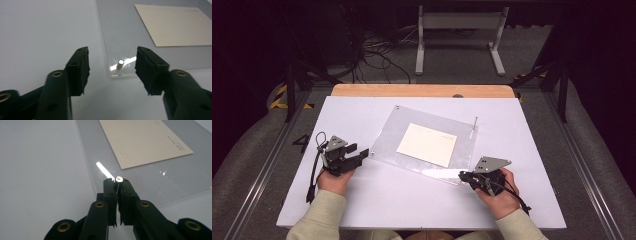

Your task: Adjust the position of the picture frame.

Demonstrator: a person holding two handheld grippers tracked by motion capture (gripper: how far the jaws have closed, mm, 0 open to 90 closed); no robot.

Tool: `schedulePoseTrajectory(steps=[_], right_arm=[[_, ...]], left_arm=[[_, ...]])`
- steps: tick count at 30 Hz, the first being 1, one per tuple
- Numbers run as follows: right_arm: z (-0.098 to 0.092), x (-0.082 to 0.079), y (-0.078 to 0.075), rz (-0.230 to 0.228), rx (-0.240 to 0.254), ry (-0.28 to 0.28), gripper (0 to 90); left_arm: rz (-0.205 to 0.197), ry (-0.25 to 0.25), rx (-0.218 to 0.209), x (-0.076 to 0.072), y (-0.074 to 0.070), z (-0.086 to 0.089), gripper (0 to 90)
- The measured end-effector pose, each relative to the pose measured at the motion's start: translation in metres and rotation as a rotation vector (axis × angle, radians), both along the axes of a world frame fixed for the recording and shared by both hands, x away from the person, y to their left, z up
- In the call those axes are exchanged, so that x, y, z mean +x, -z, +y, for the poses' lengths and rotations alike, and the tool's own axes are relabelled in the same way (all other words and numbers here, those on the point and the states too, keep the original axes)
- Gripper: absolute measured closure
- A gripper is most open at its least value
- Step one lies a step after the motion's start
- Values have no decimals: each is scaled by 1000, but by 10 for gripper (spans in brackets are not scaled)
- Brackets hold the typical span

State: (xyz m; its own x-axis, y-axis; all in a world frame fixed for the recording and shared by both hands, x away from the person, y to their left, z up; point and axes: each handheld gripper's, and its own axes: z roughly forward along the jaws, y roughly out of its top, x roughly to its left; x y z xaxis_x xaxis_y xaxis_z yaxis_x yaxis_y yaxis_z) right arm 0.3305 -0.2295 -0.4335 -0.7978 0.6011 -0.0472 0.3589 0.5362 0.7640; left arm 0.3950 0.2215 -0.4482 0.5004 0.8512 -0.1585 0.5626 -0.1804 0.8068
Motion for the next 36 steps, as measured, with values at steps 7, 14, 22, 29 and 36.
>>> schedulePoseTrajectory(steps=[7,14,22,29,36], right_arm=[[-1,-1,2,-7,17,7,845],[-1,-2,3,-12,21,10,845],[-2,-3,3,-16,25,10,844],[-4,-3,2,-7,21,14,844],[-15,-7,0,17,16,27,844]], left_arm=[[50,30,2,14,5,-12,572],[27,90,111,16,8,-28,668],[16,119,172,21,13,-29,827],[35,164,231,16,8,-33,831],[83,292,290,-4,1,-36,831]])
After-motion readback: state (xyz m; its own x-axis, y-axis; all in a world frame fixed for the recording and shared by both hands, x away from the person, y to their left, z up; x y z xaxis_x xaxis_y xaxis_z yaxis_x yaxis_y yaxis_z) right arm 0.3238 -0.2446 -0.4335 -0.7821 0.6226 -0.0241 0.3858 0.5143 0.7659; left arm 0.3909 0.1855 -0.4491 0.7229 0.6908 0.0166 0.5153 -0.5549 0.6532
